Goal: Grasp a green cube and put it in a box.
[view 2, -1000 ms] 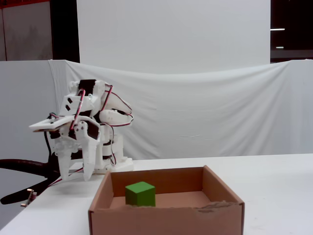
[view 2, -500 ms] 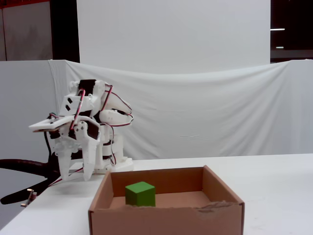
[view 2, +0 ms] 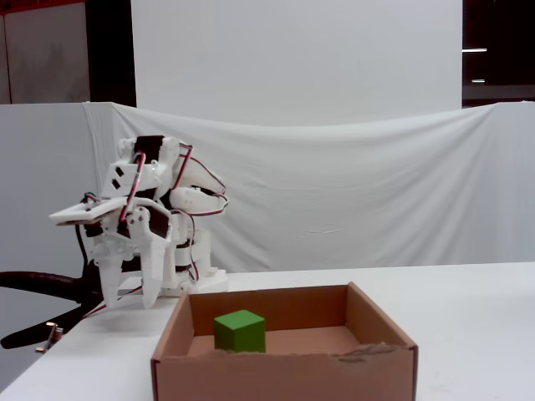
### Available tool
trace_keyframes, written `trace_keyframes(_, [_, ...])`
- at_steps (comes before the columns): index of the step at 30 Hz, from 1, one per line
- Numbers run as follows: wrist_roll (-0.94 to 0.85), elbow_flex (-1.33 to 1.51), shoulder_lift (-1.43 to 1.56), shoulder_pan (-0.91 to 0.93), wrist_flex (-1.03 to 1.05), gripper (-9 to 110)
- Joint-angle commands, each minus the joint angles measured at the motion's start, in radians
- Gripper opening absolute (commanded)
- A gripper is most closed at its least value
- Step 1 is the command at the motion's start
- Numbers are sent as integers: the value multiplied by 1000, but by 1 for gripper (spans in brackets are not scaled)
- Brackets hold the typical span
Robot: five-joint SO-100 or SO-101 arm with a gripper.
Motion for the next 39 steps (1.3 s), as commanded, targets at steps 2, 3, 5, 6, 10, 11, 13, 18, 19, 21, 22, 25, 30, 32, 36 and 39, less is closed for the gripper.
trace_keyframes(2, [6,-6,6,5,5,23])
trace_keyframes(3, [6,-6,6,5,5,23])
trace_keyframes(5, [6,-6,6,5,5,23])
trace_keyframes(6, [8,-6,6,5,5,23])
trace_keyframes(10, [9,-6,6,5,5,23])
trace_keyframes(11, [9,-6,6,5,5,23])
trace_keyframes(13, [9,-6,6,5,5,23])
trace_keyframes(18, [11,-6,6,5,5,23])
trace_keyframes(19, [12,-6,6,5,5,23])
trace_keyframes(21, [12,-6,6,5,5,23])
trace_keyframes(22, [14,-6,6,5,5,23])
trace_keyframes(25, [15,-6,6,5,6,23])
trace_keyframes(30, [18,-6,6,5,6,23])
trace_keyframes(32, [20,-6,6,5,6,23])
trace_keyframes(36, [21,-6,6,5,6,23])
trace_keyframes(39, [23,-6,6,5,8,23])
